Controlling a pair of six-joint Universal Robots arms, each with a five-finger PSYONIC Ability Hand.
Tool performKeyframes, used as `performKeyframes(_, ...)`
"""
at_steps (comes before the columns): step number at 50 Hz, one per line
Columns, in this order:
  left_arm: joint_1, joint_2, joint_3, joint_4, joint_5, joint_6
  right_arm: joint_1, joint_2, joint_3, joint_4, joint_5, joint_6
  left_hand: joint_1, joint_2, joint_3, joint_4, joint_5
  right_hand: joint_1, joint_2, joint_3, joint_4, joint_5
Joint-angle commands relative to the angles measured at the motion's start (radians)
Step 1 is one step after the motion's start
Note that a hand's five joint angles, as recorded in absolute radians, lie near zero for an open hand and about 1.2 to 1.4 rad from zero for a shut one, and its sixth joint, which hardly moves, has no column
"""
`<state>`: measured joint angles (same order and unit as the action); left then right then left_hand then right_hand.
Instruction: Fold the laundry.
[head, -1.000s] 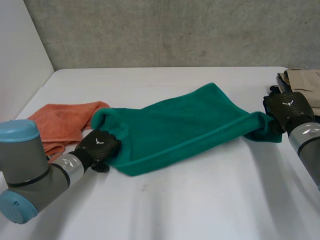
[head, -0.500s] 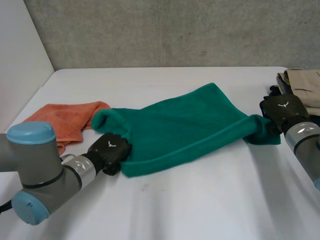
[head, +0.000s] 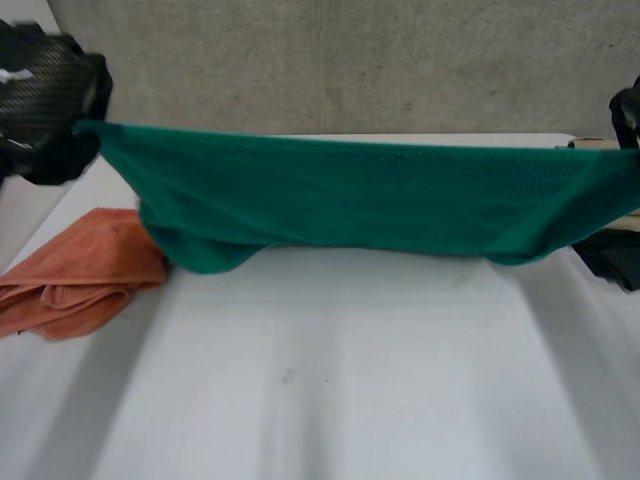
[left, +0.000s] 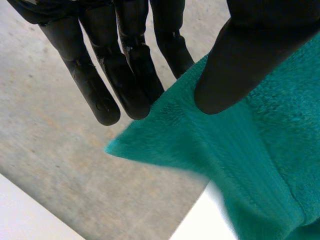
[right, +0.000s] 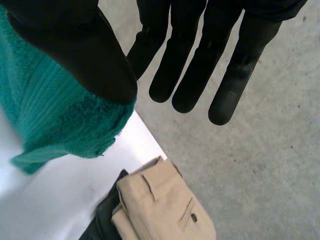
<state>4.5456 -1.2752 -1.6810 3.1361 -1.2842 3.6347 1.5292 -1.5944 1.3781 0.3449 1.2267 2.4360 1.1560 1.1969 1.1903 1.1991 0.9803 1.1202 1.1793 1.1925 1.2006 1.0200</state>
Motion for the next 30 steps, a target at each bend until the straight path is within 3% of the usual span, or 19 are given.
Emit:
performKeyframes(1, -0.003, -0.146, 0.107, -0.142, -0.026, 0.019, 0.04, 0.077, -0.073, 0.069, -0.024, -0.005, 0.24, 0.199, 0.206, 0.197, 0.241, 0.276, 0.217, 0.204, 0.196, 0.202)
performKeyframes(4, -0.016, -0.242, 0.127, -0.15, -0.038, 0.05, 0.078, 0.137, -0.086, 0.068, 0.008, -0.029, 0.24, 0.199, 0.206, 0.197, 0.241, 0.276, 0.217, 0.204, 0.196, 0.202)
performKeyframes(10, -0.025, -0.542, 0.26, -0.033, -0.086, 0.189, 0.132, 0.33, -0.166, 0.014, 0.118, -0.049, 0.24, 0.199, 0.206, 0.197, 0.241, 0.276, 0.217, 0.204, 0.196, 0.202)
performKeyframes(16, -0.057, -0.753, 0.529, 0.195, -0.115, 0.242, 0.204, 0.5, -0.349, -0.26, 0.232, 0.052, 0.24, 0.199, 0.206, 0.197, 0.241, 0.276, 0.217, 0.204, 0.196, 0.202)
performKeyframes(21, -0.076, -0.774, 0.725, 0.494, -0.205, 0.116, 0.226, 0.527, -0.445, -0.67, 0.278, 0.188, 0.24, 0.199, 0.206, 0.197, 0.241, 0.276, 0.217, 0.204, 0.196, 0.202)
performKeyframes(25, -0.086, -0.736, 0.764, 0.628, -0.215, -0.022, 0.238, 0.486, -0.419, -0.913, 0.283, 0.247, 0.24, 0.199, 0.206, 0.197, 0.241, 0.276, 0.217, 0.204, 0.196, 0.202)
performKeyframes(30, -0.099, -0.691, 0.732, 0.582, -0.173, -0.074, 0.252, 0.45, -0.387, -0.972, 0.258, 0.279, 0.24, 0.199, 0.206, 0.197, 0.241, 0.276, 0.217, 0.204, 0.196, 0.202)
